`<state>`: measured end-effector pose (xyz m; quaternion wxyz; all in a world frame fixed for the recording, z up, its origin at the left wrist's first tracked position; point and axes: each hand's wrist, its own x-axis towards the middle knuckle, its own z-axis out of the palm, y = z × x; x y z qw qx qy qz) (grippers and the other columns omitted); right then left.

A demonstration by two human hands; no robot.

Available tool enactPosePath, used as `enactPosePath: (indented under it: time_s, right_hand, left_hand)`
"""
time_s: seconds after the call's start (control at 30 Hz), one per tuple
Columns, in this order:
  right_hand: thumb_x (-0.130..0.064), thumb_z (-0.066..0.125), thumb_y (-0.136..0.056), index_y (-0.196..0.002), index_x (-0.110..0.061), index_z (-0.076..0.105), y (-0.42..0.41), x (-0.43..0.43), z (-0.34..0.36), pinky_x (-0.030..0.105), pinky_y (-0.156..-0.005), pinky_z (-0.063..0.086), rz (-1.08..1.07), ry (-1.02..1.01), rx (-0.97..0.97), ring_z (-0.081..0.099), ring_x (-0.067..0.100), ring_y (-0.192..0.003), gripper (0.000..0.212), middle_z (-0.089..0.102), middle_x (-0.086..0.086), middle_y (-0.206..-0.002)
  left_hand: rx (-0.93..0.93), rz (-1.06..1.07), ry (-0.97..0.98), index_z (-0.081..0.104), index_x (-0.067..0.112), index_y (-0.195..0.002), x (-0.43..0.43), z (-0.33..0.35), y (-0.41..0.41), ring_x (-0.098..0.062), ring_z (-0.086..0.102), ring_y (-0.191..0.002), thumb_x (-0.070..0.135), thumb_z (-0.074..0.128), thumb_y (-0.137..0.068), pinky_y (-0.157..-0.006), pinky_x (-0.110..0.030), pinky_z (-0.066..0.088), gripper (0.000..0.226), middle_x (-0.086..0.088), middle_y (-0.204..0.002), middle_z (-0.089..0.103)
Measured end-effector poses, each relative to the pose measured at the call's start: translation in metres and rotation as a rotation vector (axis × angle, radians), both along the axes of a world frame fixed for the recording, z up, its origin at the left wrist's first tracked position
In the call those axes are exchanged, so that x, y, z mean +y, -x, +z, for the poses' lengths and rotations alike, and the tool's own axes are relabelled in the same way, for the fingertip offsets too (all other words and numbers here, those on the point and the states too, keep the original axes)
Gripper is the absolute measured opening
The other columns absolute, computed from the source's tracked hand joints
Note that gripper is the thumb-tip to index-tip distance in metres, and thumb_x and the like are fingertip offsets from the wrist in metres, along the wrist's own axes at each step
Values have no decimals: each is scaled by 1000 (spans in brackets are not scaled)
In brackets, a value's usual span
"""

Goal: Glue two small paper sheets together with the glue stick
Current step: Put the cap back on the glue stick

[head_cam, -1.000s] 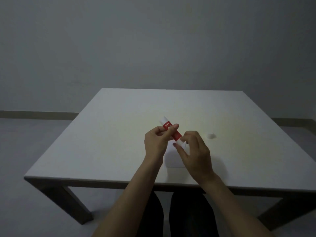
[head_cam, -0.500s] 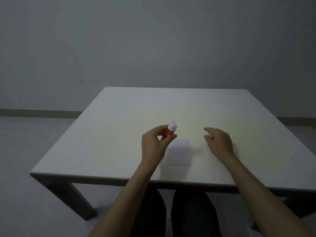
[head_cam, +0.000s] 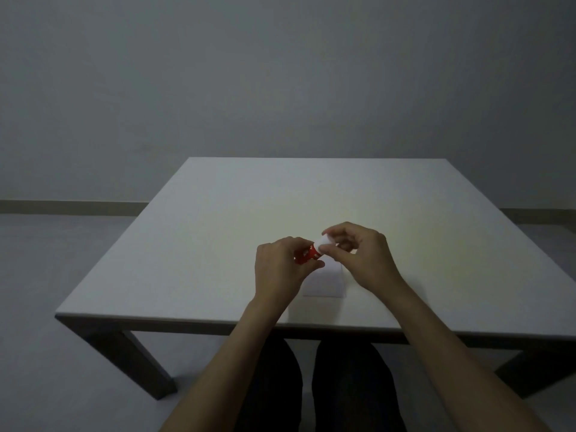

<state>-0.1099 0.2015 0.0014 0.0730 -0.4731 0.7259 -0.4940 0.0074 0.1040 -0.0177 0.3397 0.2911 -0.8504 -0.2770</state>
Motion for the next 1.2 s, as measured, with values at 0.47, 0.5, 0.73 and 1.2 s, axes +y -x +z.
enactPosePath:
  time_s: [0.47, 0.5, 0.73, 1.2]
  right_hand:
    - [-60, 37, -88, -55, -14, 53, -1, -9, 4, 23, -46, 37, -156, -329, 348, 48, 13, -45, 58, 52, 0, -51]
    - [-64, 30, -86, -58, -11, 59, -2, -8, 3, 27, -50, 44, -138, -323, 298, 55, 17, -49, 67, 59, 4, -55]
    - [-54, 36, -92, -83, -8, 71, -4, 8, -11, 37, -67, 55, -28, -267, 45, 62, 20, -56, 59, 62, 0, -54]
    - [-41, 52, -90, -107, -18, 69, -2, 30, -31, 33, -76, 54, 155, -432, -1, 64, 12, -70, 33, 73, 7, -77]
  left_hand:
    - [-79, 74, 122, 56, 20, -80, -7, -9, 12, -13, 56, -67, 41, 81, -64, -61, -23, 46, 35, 2, -82, 67]
    - [-62, 94, 73, 53, 20, -78, -10, -10, 13, -14, 56, -66, 41, 81, -64, -59, -23, 44, 37, 2, -81, 66]
    - [83, 269, -148, 49, 15, -80, -59, -4, 38, -16, 56, -70, 39, 81, -65, -54, -21, 30, 43, 4, -79, 61]
    - [146, 256, -270, 46, 18, -78, -85, -44, 56, -18, 54, -73, 30, 78, -66, -57, -22, 37, 37, 2, -81, 58]
